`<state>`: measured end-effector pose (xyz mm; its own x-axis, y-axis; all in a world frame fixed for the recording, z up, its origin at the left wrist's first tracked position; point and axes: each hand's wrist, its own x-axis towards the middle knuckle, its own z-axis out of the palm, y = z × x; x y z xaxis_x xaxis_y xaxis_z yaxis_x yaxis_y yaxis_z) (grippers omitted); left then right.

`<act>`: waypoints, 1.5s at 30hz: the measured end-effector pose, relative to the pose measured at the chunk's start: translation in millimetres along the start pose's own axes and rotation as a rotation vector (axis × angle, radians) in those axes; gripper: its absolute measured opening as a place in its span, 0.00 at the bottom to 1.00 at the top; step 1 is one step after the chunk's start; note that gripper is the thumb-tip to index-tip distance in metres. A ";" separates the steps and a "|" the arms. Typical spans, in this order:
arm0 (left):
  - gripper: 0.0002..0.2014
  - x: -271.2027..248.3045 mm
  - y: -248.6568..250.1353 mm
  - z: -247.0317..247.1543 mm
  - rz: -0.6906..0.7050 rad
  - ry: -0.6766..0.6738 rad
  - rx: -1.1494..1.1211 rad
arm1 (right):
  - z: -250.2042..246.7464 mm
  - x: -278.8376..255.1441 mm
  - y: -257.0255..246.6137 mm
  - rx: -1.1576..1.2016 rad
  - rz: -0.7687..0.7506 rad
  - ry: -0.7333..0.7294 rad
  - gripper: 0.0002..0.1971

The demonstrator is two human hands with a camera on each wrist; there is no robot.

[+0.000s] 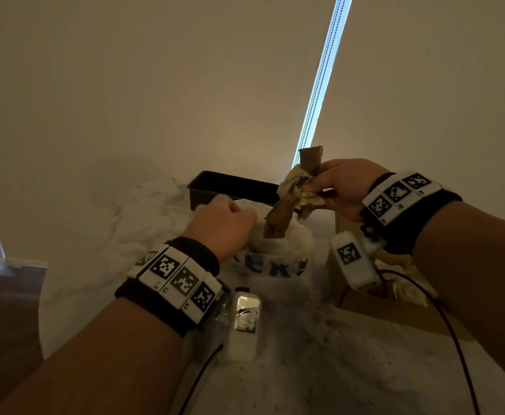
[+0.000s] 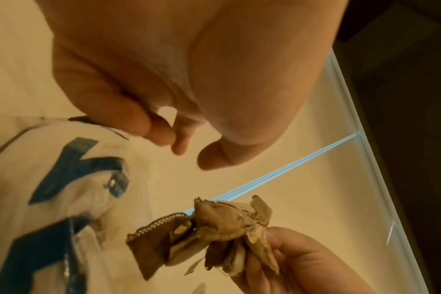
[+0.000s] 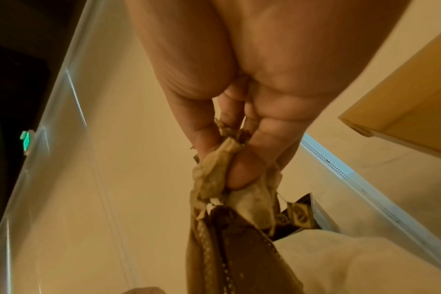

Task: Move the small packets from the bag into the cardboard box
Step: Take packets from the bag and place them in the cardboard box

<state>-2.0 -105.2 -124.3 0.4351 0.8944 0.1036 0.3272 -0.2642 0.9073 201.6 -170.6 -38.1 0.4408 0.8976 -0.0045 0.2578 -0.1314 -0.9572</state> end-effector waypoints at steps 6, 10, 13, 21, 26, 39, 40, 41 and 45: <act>0.19 -4.0 12.1 2.7 0.059 -0.028 -0.498 | -4.4 -26.6 -17.7 0.316 0.000 -0.097 0.16; 0.22 -10.3 15.8 4.3 -0.019 -0.171 -0.681 | -4.6 -41.6 -19.9 0.467 -0.028 -0.166 0.17; 0.31 -14.4 15.7 8.0 -0.091 -0.323 -0.847 | -3.9 -49.4 -13.1 0.557 -0.039 -0.232 0.20; 0.52 -27.8 24.6 22.9 -0.330 -0.759 -1.173 | 17.0 -51.6 22.4 0.580 -0.010 -0.420 0.19; 0.46 -25.1 23.1 26.6 -0.299 -0.715 -1.168 | 23.2 -47.1 40.0 0.419 0.015 -0.344 0.15; 0.23 -28.4 32.2 42.0 -0.318 -0.509 -1.182 | 18.9 -54.2 53.3 -0.194 -0.294 -0.245 0.09; 0.19 -28.0 32.4 41.8 -0.320 -0.512 -1.159 | 19.7 -54.8 55.1 -0.201 -0.309 -0.252 0.09; 0.16 -27.2 32.1 41.3 -0.332 -0.515 -1.142 | 20.6 -56.4 56.3 -0.185 -0.321 -0.271 0.10; 0.14 -24.5 27.6 42.6 -0.342 -0.467 -1.092 | 21.8 -58.8 58.1 -0.051 -0.320 -0.271 0.09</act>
<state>32.1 -149.8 -119.1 0.7961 0.5842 -0.1581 -0.2906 0.5982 0.7468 172.0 -221.8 -99.7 0.0909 0.9738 0.2085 0.3906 0.1578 -0.9070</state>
